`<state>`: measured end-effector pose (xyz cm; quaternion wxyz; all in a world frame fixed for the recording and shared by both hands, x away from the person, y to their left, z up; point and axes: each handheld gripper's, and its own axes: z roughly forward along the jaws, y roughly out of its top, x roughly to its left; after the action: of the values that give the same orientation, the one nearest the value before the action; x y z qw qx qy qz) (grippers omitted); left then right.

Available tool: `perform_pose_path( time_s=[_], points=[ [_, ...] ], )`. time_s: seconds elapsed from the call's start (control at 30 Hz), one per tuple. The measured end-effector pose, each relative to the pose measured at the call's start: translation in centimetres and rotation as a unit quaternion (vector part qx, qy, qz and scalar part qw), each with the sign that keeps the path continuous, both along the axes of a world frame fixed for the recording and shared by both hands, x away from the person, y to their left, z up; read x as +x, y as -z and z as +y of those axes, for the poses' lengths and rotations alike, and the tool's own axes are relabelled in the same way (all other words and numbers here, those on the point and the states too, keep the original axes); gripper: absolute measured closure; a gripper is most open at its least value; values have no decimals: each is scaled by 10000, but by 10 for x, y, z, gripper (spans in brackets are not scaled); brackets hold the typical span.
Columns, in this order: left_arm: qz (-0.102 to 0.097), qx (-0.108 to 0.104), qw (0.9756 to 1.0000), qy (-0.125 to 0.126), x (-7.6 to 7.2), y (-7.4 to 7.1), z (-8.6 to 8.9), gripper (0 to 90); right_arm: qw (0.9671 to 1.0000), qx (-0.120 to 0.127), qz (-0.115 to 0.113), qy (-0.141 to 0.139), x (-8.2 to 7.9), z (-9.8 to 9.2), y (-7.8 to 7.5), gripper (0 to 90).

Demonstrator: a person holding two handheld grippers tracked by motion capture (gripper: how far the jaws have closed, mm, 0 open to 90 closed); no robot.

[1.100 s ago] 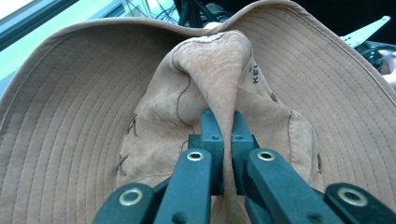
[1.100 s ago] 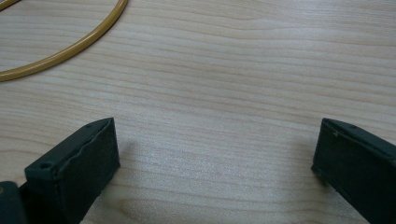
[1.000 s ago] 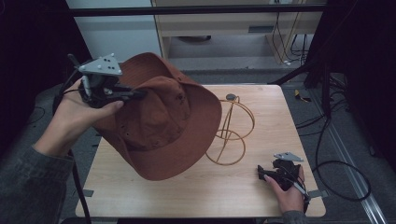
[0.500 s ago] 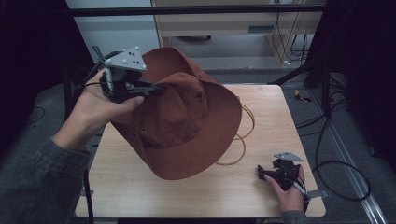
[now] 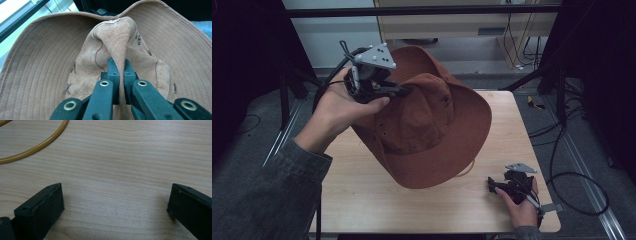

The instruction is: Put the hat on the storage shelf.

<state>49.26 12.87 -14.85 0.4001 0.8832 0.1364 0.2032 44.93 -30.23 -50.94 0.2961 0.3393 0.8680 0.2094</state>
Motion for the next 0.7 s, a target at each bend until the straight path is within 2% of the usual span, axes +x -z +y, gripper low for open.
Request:
perform_pose_path(
  time_s=[0.13,0.37,0.57,0.7],
  points=[
    [18,12,10000,28,4,1,-8,886,10000,2,0,0,0,0,0,6],
    [-47,144,9999,43,9,4,-33,886,10000,-9,-3,-13,0,0,0,6],
    [-95,137,9999,21,10,9,-46,886,10000,-9,-4,-16,0,0,0,6],
    [-82,154,9998,110,9,12,-57,886,10000,-10,-4,-15,0,0,0,6]
  ],
)
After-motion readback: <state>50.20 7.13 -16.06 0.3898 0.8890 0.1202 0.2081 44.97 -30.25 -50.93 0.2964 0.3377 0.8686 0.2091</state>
